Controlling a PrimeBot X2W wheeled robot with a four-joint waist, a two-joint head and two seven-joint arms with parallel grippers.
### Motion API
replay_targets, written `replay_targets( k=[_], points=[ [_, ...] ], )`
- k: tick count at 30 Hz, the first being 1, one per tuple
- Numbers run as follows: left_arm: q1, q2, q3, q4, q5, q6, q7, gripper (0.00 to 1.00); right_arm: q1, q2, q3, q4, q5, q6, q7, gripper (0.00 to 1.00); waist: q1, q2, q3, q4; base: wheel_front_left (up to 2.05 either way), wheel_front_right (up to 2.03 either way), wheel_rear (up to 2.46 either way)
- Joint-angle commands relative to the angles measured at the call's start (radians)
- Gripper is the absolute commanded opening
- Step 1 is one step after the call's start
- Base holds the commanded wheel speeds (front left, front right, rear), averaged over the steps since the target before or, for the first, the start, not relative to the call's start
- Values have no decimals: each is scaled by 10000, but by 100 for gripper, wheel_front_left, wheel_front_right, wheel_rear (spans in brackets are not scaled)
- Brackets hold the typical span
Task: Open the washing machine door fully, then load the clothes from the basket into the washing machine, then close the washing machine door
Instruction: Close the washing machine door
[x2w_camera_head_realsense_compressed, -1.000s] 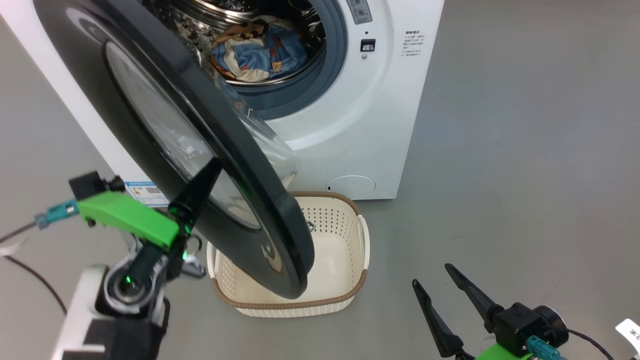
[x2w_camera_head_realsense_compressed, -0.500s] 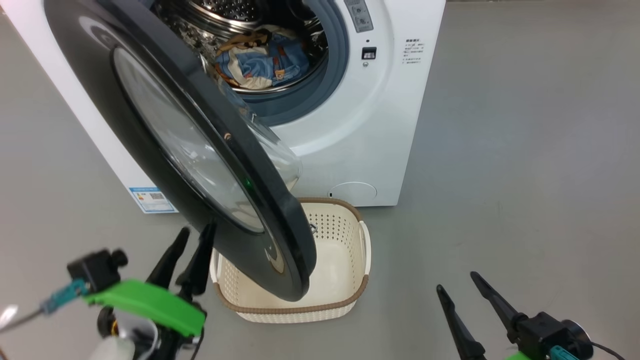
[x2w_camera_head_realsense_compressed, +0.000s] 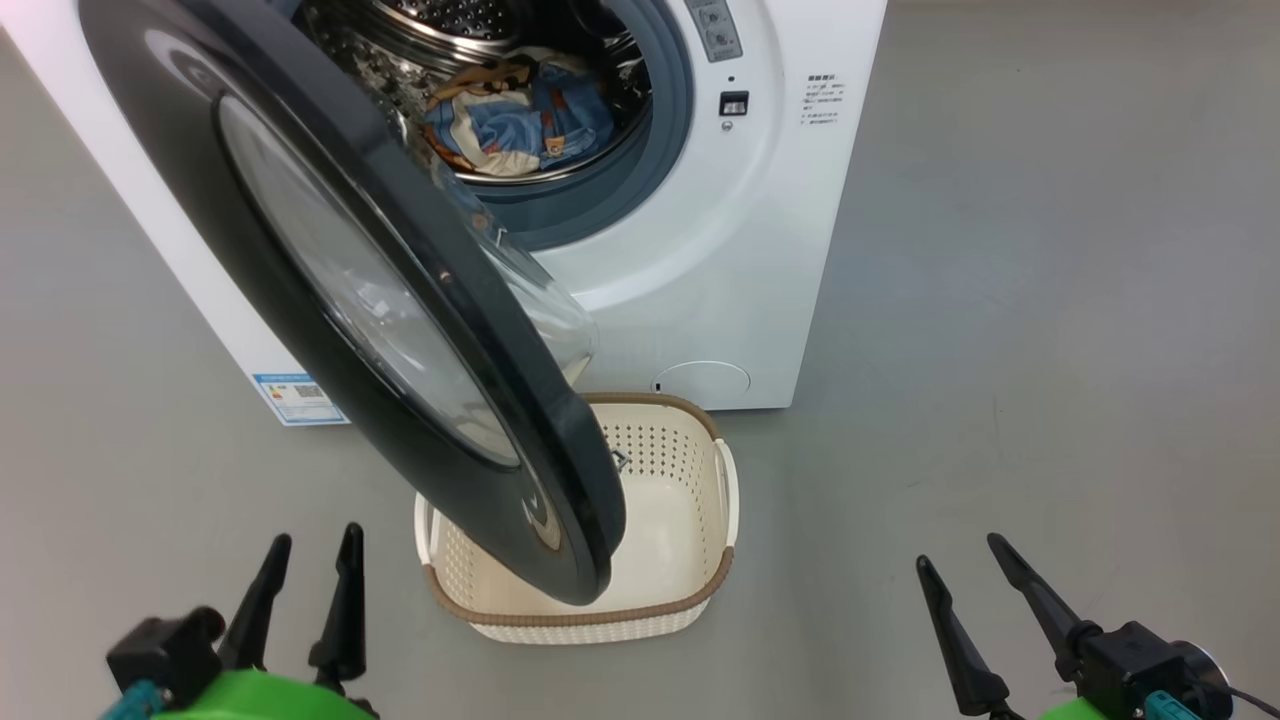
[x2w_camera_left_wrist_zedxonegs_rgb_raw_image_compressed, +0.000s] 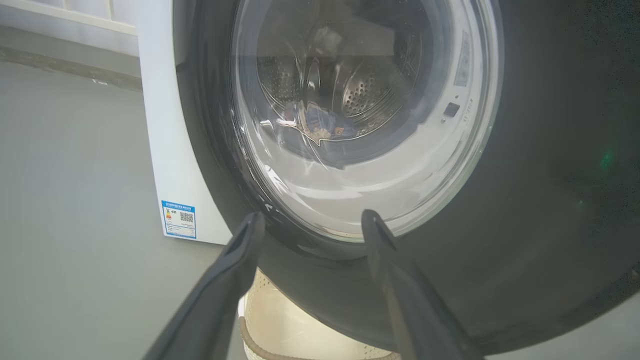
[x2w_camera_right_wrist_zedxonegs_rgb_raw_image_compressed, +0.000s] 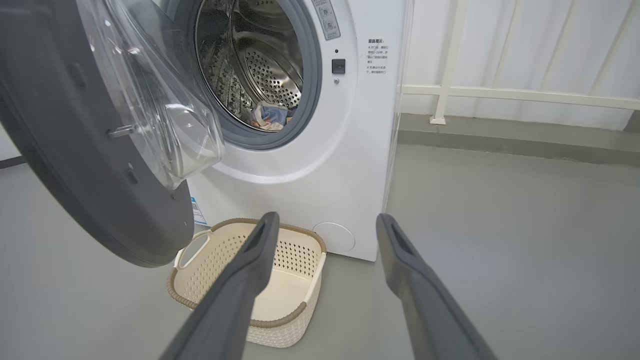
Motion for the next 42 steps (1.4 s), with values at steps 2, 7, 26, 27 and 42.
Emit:
replay_targets(
  k=[2,7,26,27,42],
  points=[
    [305,-122,781,-557,967,-86,-129,100,39,-33,90,-286,-166,16,-49,100,0,0,-25,-31,0,0,0],
    [1032,-620,1448,-1009,2388,-326,-131,100,176,48,-203,-347,-219,16,-49,100,0,0,-72,-103,0,0,0],
    [2144,-1433,2789,-1300,3670,-596,-133,100,721,360,-1167,-690,-676,16,-49,100,0,0,-428,-19,0,0,0],
    [2138,-1438,2794,-1313,3661,-596,-133,100,716,371,-1188,-702,-700,16,-49,100,0,0,-434,-17,0,0,0],
    [2153,-1461,2663,-1386,3708,-599,-133,100,543,531,-1177,-576,-734,16,-49,0,0,0,-632,84,0,0,0]
  ],
)
